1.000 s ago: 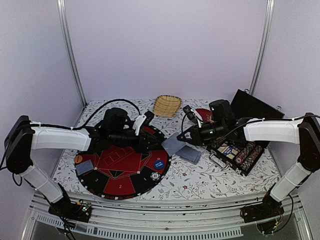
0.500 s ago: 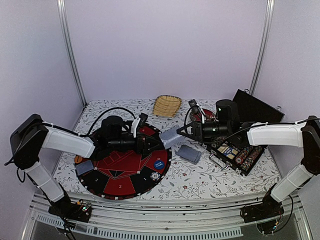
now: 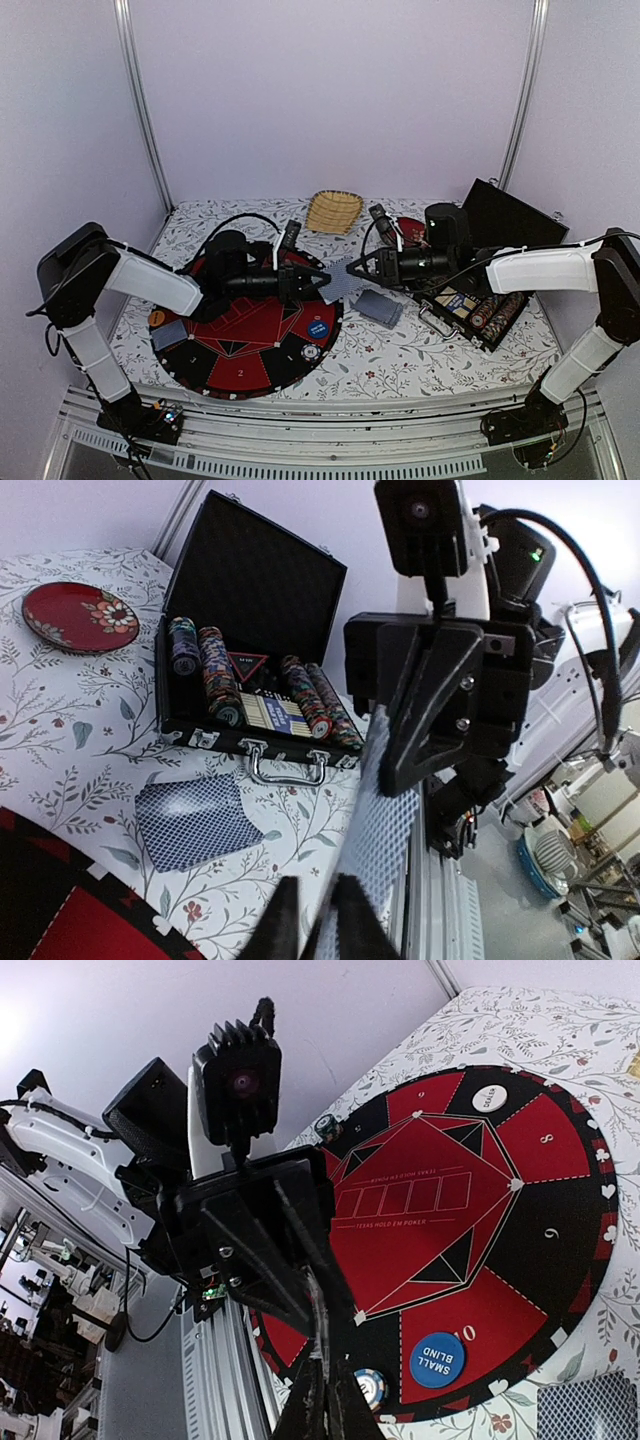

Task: Distribute texas hold em gaming equipment
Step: Pass from the right arm to the left

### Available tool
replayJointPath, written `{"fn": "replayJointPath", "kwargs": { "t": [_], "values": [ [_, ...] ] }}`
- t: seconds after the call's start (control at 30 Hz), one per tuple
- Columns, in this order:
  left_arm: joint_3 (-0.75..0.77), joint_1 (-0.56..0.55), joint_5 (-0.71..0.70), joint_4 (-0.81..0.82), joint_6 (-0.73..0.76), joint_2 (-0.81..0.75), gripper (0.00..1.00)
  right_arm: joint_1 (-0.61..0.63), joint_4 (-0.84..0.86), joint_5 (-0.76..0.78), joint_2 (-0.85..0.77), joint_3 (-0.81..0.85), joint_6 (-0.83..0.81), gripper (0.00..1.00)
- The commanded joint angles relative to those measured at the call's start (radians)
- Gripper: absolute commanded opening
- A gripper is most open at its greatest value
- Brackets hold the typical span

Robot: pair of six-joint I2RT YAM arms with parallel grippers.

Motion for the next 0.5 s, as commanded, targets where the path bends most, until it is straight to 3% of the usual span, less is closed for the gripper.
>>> {"fn": "replayJointPath", "kwargs": {
  "t": [0.0,0.17,0.33,0.47],
  "values": [
    [0.002,0.004,0.03,0.033,0.006,-0.008,0.0,0.004,-0.005,-0.033,0.004,0.014,-0.023,0.1],
    [-0.019,0.005,0.048,-0.056,0.092,-0.061,0.0,-0.021,-0.128,-0.052,-0.059,0.016,-0.152,0.41],
    [0.026,0.002,0.135,-0.242,0.239,-0.091,0.0,-0.032,-0.357,-0.105,-0.054,0.087,-0.337,0.52],
    [0.102,-0.012,0.164,-0.421,0.367,-0.083,0.0,-0.033,-0.457,-0.078,-0.03,0.141,-0.417,0.54]
  ]
}}
